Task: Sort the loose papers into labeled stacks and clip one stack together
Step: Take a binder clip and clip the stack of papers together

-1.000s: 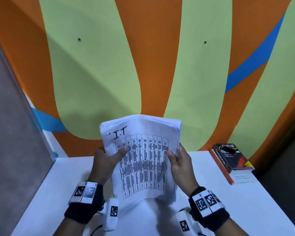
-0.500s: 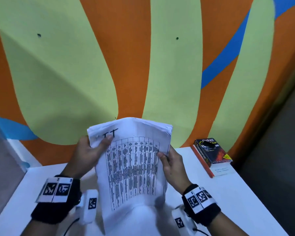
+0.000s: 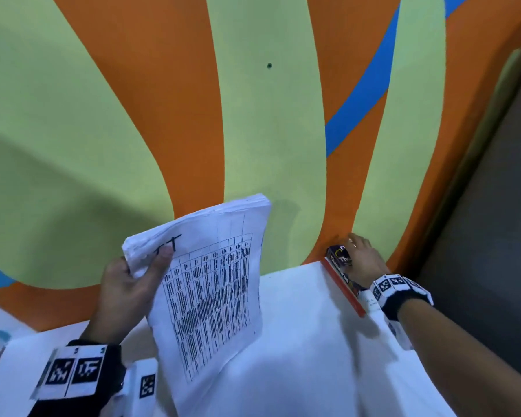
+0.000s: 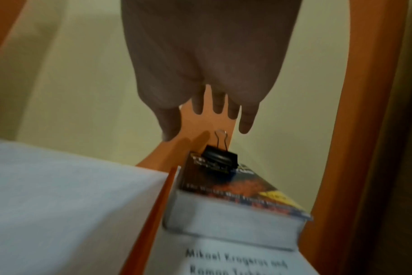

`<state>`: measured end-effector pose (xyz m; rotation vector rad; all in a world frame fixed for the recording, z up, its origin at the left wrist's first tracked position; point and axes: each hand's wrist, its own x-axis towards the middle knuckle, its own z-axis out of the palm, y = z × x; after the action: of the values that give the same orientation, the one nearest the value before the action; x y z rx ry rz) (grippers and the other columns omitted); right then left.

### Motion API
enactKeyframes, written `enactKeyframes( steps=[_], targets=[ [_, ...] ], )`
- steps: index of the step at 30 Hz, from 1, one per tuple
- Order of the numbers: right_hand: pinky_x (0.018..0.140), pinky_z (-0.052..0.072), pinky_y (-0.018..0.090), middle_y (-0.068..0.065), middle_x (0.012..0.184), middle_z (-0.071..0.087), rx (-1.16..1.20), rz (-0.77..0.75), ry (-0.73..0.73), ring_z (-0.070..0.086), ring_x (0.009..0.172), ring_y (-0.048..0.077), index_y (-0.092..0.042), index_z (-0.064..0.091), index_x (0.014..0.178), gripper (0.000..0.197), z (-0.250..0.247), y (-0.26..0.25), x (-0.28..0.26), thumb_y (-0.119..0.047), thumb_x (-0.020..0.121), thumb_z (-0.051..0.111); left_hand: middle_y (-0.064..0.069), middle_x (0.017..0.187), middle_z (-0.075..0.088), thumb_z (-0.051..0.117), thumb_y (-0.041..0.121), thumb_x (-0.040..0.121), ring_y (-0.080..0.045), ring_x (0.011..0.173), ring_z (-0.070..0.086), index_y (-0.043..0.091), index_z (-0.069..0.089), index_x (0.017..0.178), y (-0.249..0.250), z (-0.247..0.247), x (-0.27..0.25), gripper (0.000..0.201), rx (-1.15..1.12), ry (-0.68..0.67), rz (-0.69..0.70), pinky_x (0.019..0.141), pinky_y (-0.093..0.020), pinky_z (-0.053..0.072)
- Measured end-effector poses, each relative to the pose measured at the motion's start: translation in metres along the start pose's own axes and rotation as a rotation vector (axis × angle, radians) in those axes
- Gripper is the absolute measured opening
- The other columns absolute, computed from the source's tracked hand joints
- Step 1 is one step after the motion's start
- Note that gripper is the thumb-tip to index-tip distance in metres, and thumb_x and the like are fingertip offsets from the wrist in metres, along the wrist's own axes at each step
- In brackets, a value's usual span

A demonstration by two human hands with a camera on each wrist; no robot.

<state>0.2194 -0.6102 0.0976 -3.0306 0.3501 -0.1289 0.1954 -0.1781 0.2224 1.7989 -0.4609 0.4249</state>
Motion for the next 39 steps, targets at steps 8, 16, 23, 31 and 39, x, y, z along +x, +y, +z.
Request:
enactKeyframes(
  steps=[8, 16, 23, 31, 39],
  targets=[
    [0.088, 0.049, 0.049, 0.017, 0.127, 0.04, -0.134, 0.071, -0.005, 0.039, 0.118, 0.036, -0.005, 0.054, 0.119, 0.035, 0.043, 0.003, -0.008, -0.013, 0.085, 0.052, 0.034, 0.082, 0.069, 0.061, 0.04, 0.082, 0.011, 0.078, 0.065, 0.054, 0.068, 0.088, -0.007, 0.009, 0.01, 0.017, 0.003, -0.025, 0.014, 0.067, -0.008, 0.049],
    [0.071, 0.056, 0.046, 0.019, 0.116, 0.044, -0.101, 0.032, 0.062, 0.05, 0.103, 0.037, 0.002, 0.057, 0.102, 0.024, 0.05, -0.007, -0.031, 0.009, 0.081, 0.05, 0.036, 0.077, 0.067, 0.063, 0.022, 0.087, 0.015, 0.076, 0.063, 0.038, 0.069, 0.086, -0.006, 0.017, 0.006, 0.017, -0.021, -0.023, 0.01, 0.065, -0.004, 0.046],
    [0.084, 0.054, 0.046, 0.021, 0.113, 0.055, 0.517, 0.056, 0.371, 0.063, 0.091, 0.034, 0.0, 0.06, 0.117, 0.038, -0.009, -0.035, -0.054, -0.005, 0.08, 0.069, 0.013, 0.074, 0.072, 0.058, 0.059, 0.074, -0.006, 0.067, 0.063, 0.049, 0.069, 0.09, -0.009, 0.01, 0.003, 0.022, -0.031, -0.025, -0.021, 0.064, -0.023, 0.049],
    [0.088, 0.053, 0.018, 0.021, 0.107, 0.065, 1.253, -0.259, 0.495, 0.069, 0.096, 0.013, 0.007, 0.058, 0.116, 0.051, -0.157, -0.082, -0.089, 0.015, 0.068, 0.072, -0.009, 0.074, 0.056, 0.054, 0.074, 0.071, -0.019, 0.068, 0.052, 0.03, 0.068, 0.097, -0.019, 0.003, 0.002, 0.053, -0.017, -0.076, -0.094, 0.062, -0.034, 0.042],
    [0.093, 0.053, 0.025, 0.005, 0.107, 0.068, 1.095, -0.541, 0.253, 0.067, 0.104, 0.015, -0.016, 0.068, 0.11, 0.062, -0.206, -0.128, -0.098, -0.04, 0.055, 0.083, 0.004, 0.049, 0.054, 0.059, 0.03, 0.086, 0.0, 0.046, 0.044, 0.023, 0.067, 0.07, 0.001, 0.007, -0.003, 0.019, -0.037, -0.123, -0.06, 0.045, -0.015, 0.034]
  ],
)
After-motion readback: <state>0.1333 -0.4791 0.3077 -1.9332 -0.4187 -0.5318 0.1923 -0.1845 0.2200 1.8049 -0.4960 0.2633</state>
